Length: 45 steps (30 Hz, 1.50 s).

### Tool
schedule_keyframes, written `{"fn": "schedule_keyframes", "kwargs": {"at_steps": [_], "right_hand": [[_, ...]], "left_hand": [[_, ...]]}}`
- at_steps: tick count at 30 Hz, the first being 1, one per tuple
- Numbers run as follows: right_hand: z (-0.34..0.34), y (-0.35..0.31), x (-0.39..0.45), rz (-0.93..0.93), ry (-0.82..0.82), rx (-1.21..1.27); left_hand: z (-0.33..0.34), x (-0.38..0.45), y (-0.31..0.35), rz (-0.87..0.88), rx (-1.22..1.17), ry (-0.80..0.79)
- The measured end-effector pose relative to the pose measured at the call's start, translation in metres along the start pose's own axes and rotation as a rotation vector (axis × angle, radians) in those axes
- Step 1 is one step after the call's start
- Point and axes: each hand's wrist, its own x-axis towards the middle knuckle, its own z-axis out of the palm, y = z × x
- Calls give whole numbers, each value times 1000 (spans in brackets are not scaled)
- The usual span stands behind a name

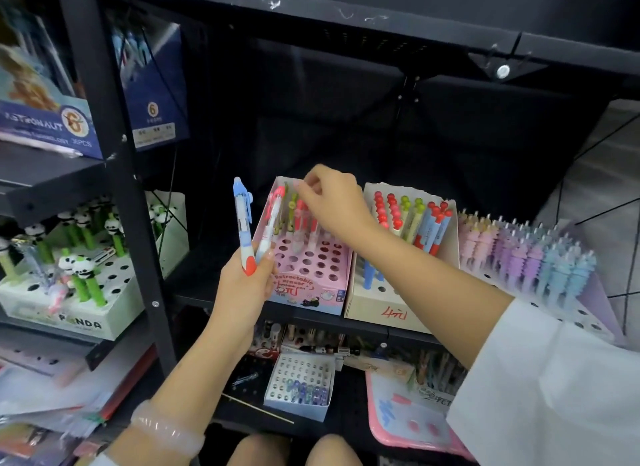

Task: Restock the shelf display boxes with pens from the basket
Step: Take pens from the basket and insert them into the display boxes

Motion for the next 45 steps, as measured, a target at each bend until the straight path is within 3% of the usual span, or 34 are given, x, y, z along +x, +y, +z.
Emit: {"fn": "schedule_keyframes", "kwargs": {"at_steps": [7,12,16,18,24,31,35,40,42,45], "right_hand": [[-4,-17,-7,214,-155,314],[-27,-7,-1,244,-71,563],[-31,3,2,120,43,157],[-25,7,-1,86,24,21],[2,20,-7,108,-136,-110],[3,20,-6,130,-193,-202],[-12,7,-13,71,-10,66],[-31,1,-27,58,-478,774],[-38,7,-30,41,-537,884],[-52,16,-35,51,-501,960]], "left_hand": [[6,-3,-1,43,40,-50],[-1,-2,4,12,3,-28],[-6,-2,2,-34,38,1],[-6,-3,1,-37,56,-7],[-9,-4,2,-38,16,-51],[-11,-7,6,-44,-70,-121],[-5,-9,9,-77,-107,-166],[10,-13,16,-246,-396,-315],[15,-15,20,-311,-519,-418],[25,-22,26,-392,-630,-551]]}}
